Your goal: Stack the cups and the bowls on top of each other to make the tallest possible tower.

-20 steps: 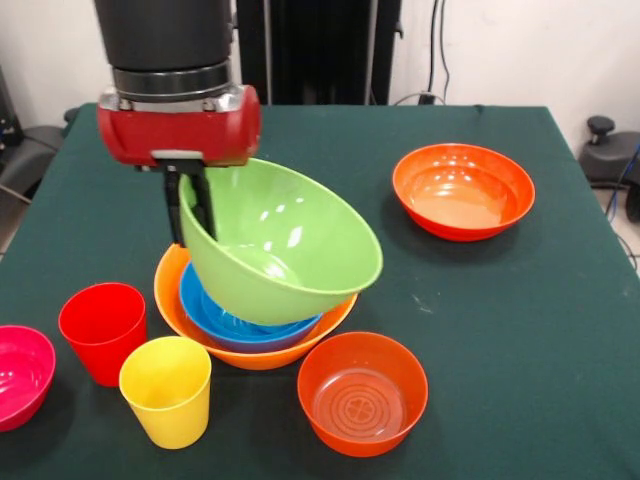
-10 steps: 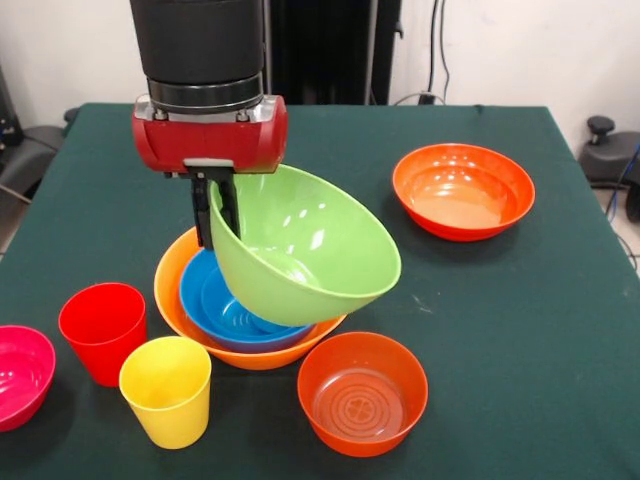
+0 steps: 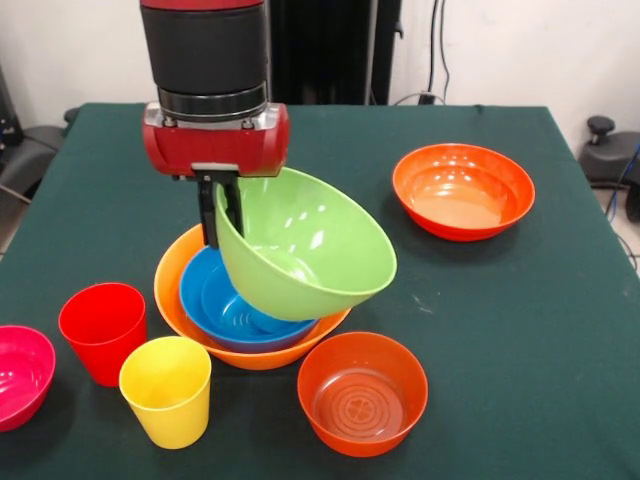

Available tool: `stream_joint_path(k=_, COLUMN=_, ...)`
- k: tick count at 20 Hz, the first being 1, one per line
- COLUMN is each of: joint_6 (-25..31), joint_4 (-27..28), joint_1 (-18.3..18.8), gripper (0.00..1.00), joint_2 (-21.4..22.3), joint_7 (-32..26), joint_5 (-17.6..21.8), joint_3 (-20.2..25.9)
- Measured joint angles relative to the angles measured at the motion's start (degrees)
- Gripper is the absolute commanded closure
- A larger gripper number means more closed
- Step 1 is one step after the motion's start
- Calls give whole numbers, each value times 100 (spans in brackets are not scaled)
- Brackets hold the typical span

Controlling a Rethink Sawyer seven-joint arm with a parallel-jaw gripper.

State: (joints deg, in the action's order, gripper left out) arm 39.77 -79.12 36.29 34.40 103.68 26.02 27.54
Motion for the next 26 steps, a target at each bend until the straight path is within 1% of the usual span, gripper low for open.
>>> stream_joint_path(k=11, joint_6=-189, joint_4=-456, joint_1=-189, gripper=100, joint_2=1, joint_7=0, joint_5=37, joint_3=-168)
stream_joint_path(k=26, joint_6=-569, joint_4=-810, joint_1=-196, gripper=100, joint_2=3, joint_7=0, joint_5=72, joint_3=-241)
